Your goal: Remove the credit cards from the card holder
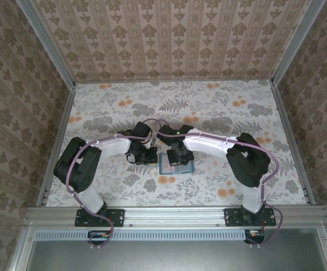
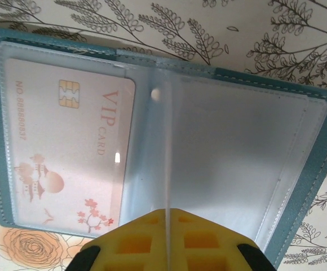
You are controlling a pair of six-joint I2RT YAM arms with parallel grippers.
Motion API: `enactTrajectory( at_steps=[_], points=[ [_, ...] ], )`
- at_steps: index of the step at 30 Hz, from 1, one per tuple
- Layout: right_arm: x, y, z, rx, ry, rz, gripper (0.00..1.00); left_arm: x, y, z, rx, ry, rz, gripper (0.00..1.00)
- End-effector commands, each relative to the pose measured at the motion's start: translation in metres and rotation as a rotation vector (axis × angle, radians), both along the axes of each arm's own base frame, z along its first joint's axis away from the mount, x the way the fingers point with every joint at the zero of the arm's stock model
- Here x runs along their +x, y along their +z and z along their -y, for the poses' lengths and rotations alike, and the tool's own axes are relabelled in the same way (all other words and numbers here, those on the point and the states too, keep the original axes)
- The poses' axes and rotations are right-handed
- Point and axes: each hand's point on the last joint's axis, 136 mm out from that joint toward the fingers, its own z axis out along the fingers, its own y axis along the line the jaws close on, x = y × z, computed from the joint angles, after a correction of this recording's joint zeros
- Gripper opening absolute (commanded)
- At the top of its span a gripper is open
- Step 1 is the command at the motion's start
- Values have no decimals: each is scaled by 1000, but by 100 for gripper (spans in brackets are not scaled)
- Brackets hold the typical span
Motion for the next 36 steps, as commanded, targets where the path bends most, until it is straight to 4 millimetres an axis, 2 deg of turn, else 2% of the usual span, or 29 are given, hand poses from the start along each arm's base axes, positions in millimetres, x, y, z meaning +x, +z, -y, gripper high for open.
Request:
enactTrajectory(
  at_steps=[1, 3, 7, 13, 19, 25, 31, 36],
  points=[
    [-1, 6, 19, -43, -5, 13, 0, -13, -10, -8, 39, -4, -62, 0],
    [-1, 3, 26, -56, -11, 9, 2, -14, -11, -9, 43, -2, -68, 0],
    [-3, -6, 41, -81, -30, -2, 16, -17, -11, -10, 44, 2, -71, 0],
    [-7, -14, 62, -128, -46, -11, 29, -18, -10, -11, 48, 4, -75, 0],
    [-10, -13, 76, -160, -53, -9, 31, -17, -4, -10, 47, 1, -73, 0],
    [-6, 4, 68, -104, -53, 23, 30, -7, 17, 3, 15, -12, -36, 1],
    [-2, 17, 42, 45, -52, 23, 26, 1, 38, 14, -21, -22, -1, 1],
    [1, 22, 26, 116, -44, 18, 24, 1, 41, 25, -49, -22, 2, 0]
  ],
)
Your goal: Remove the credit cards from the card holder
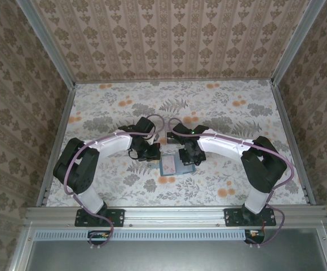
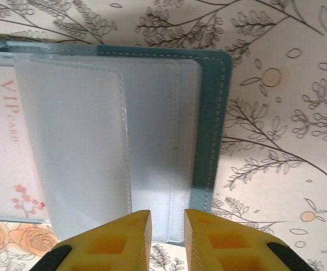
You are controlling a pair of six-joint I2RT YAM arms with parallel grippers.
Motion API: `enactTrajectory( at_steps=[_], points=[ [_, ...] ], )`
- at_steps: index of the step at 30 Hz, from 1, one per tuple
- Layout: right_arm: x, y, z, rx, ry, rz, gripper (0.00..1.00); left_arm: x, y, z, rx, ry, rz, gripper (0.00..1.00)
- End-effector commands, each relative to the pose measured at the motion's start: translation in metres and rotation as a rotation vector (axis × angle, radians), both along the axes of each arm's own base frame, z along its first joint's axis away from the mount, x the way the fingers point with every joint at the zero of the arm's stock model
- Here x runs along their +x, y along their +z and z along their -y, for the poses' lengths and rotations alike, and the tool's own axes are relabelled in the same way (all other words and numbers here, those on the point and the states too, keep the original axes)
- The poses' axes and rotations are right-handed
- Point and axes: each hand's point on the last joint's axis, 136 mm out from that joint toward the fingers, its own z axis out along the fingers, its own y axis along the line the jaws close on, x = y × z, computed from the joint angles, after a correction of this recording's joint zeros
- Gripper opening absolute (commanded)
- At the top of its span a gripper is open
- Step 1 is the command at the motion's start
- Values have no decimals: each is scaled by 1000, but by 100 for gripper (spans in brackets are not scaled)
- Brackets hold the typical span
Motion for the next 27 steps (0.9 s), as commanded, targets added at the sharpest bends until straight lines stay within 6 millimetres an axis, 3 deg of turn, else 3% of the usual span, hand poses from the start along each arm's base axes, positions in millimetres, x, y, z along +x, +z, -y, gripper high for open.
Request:
enactTrajectory(
  at_steps=[1, 7, 22, 27],
  points=[
    [7, 15, -19, 100, 11, 10, 23, -3, 12, 10, -35, 3, -8, 0],
    [10, 18, -27, 125, 20, 4, 23, -7, 7, 26, -59, -9, -23, 0],
    [8, 33, -5, 96, -11, 42, 24, -2, 2, 67, -107, -78, -43, 0],
    [9, 43, -13, 187, -34, 60, 23, 1, 0, 82, -133, -100, -54, 0]
  ],
)
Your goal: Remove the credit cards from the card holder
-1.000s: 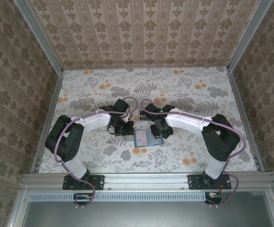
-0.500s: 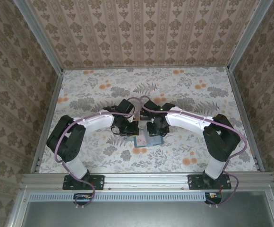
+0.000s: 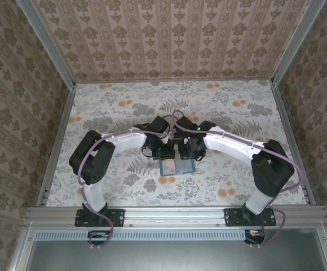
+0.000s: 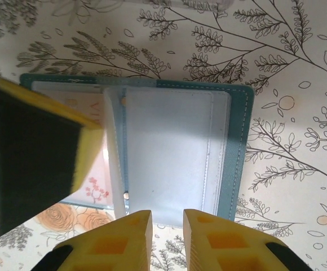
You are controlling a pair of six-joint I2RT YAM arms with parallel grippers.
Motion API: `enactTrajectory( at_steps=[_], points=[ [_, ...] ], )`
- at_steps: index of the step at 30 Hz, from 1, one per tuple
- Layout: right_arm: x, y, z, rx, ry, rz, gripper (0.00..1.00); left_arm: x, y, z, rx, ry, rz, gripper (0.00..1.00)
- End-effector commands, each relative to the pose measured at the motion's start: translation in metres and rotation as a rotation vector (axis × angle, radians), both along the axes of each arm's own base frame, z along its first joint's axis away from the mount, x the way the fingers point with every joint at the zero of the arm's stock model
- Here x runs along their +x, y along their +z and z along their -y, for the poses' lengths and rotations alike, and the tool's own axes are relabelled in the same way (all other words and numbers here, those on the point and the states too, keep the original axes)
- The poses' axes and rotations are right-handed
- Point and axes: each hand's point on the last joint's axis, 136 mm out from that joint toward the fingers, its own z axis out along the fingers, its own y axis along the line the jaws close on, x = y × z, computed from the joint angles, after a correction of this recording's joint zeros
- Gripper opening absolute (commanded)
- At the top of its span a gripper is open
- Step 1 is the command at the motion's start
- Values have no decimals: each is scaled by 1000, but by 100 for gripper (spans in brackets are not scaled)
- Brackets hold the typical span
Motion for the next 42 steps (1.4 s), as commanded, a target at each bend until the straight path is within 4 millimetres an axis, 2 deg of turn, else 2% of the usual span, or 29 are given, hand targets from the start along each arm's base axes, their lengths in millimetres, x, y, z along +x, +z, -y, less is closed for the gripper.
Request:
enactTrajectory(
  at_steps=[1, 7, 13, 27, 31, 35, 42],
  points=[
    [-5, 6, -3, 71, -19, -5, 23, 1, 5, 15, -39, -17, -14, 0],
    [-8, -7, -23, 226, -51, -62, 20, -3, 0, 18, -38, -30, -28, 2],
    [-13, -33, -18, 227, -82, -120, 17, -4, 1, 9, -16, -15, -16, 2],
    [1, -40, -55, 401, -69, -159, 18, -6, 5, -49, 49, 86, 4, 1],
    [7, -44, -62, 408, -63, -170, 19, -10, 0, -53, 54, 84, -14, 1],
    [10, -50, -66, 403, -58, -180, 23, -12, -7, -53, 54, 85, -29, 1],
    [9, -61, -62, 368, -59, -194, 24, -13, -14, -58, 84, 85, -35, 1]
  ],
)
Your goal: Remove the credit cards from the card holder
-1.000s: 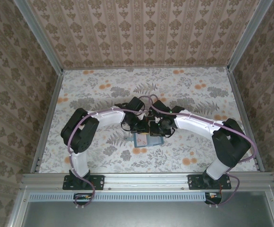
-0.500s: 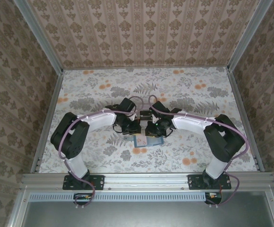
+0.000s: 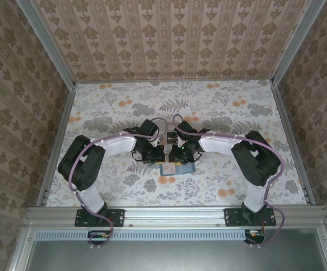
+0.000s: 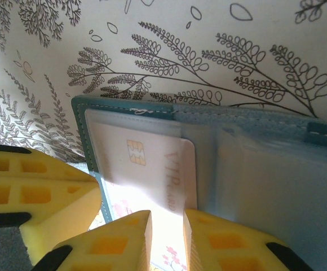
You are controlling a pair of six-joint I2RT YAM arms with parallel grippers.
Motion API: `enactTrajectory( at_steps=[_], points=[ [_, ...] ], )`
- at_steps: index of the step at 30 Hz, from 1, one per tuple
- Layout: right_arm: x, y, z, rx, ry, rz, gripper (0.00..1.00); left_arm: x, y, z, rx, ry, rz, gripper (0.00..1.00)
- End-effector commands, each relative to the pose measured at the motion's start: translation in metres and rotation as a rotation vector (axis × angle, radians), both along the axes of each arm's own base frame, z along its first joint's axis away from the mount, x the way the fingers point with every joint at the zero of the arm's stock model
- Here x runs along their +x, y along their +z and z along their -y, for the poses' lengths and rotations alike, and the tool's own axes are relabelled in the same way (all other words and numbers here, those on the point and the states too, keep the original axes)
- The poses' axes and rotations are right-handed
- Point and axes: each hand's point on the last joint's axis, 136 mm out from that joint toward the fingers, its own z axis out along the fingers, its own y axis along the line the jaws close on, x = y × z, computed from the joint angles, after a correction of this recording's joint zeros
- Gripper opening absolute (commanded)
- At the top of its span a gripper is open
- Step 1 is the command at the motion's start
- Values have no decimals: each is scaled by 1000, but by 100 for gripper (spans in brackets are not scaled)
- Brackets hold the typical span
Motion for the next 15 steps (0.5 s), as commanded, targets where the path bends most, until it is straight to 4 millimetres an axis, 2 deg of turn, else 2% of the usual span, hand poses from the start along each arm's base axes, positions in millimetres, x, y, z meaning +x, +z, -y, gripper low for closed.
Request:
enactTrajectory(
  at_steps=[1, 9, 15],
  points=[
    [3, -3, -1, -5, 9, -5, 24, -5, -10, -8, 43, -3, -19, 1],
    [1, -12, 18, -126, 20, 2, 25, -8, -16, -17, 87, -11, -20, 0],
    [2, -5, 25, -160, 28, 22, 26, -10, -28, -24, 130, -15, -31, 0]
  ],
)
